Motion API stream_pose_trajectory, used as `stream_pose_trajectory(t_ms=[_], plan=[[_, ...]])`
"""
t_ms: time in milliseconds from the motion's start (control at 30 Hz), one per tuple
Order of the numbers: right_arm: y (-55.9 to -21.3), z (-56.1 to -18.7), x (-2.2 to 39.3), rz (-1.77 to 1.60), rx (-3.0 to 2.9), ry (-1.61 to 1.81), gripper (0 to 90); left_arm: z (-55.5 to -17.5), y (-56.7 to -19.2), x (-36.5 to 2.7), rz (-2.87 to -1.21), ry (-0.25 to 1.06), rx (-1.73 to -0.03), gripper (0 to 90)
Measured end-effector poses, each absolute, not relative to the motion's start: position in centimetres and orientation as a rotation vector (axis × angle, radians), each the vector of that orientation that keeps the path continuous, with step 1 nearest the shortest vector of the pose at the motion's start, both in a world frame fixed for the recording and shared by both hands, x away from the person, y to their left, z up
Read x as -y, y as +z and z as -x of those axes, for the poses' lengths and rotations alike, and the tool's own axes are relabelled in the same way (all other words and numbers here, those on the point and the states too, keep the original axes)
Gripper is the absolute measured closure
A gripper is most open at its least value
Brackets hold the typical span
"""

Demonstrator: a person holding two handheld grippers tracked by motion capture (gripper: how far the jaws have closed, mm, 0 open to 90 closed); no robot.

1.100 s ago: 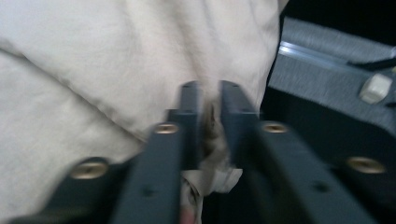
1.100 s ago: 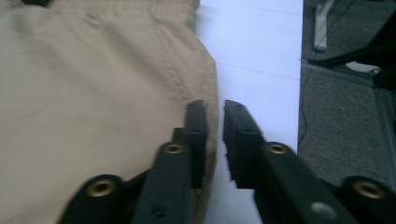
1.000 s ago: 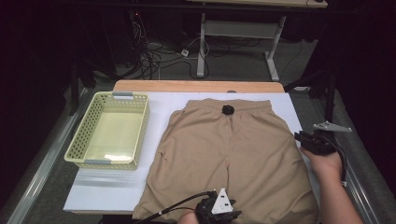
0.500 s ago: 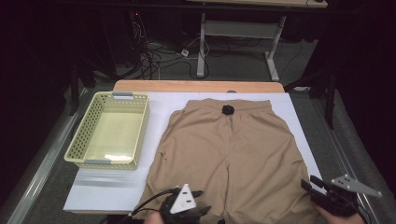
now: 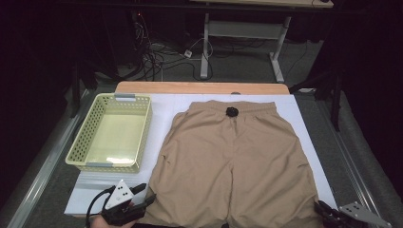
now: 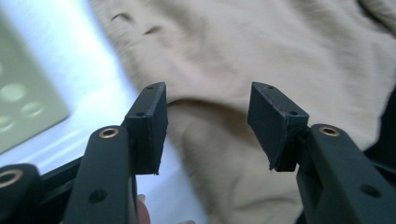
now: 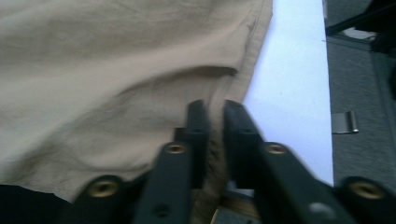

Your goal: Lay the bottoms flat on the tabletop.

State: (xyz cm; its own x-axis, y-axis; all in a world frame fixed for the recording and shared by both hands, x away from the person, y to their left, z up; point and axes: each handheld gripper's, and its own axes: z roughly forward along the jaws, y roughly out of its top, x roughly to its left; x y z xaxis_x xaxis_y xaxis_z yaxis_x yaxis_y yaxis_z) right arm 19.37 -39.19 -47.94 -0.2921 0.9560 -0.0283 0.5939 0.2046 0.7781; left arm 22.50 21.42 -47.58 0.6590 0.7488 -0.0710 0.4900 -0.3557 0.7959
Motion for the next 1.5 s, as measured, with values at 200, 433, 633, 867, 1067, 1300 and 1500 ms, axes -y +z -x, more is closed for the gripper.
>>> stream_pose_trajectory(t_ms=[200, 433, 633, 867, 1067, 1300, 1500], plan=[[-47.4, -17.9, 40.0, -1.401, -1.958, 0.915, 90.0, -23.1, -48.3, -21.6, -2.028, 0.311, -0.989, 45.4], [-47.2, -17.5, 40.5, -1.400, -1.945, 0.965, 79.3, -23.4, -48.7, -21.5, -2.049, 0.308, -1.000, 45.2], [-45.8, -17.3, 39.6, -1.340, -1.906, 1.099, 55.7, -23.5, -49.0, -21.8, -2.036, 0.308, -0.998, 42.9], [-45.6, -18.4, 37.2, -1.259, -1.922, 1.229, 30.0, -23.5, -49.4, -22.0, -2.019, 0.307, -1.003, 39.1], [-45.6, -20.0, 35.0, -1.210, -1.951, 1.265, 14.7, -23.1, -49.8, -22.4, -2.002, 0.317, -1.003, 34.5], [-45.8, -21.8, 32.7, -1.171, -1.971, 1.259, 0.0, -23.2, -49.9, -22.9, -1.985, 0.320, -1.026, 29.8], [-45.6, -22.5, 31.1, -1.144, -1.989, 1.249, 0.0, -23.3, -50.2, -22.8, -1.955, 0.303, -1.049, 25.9]])
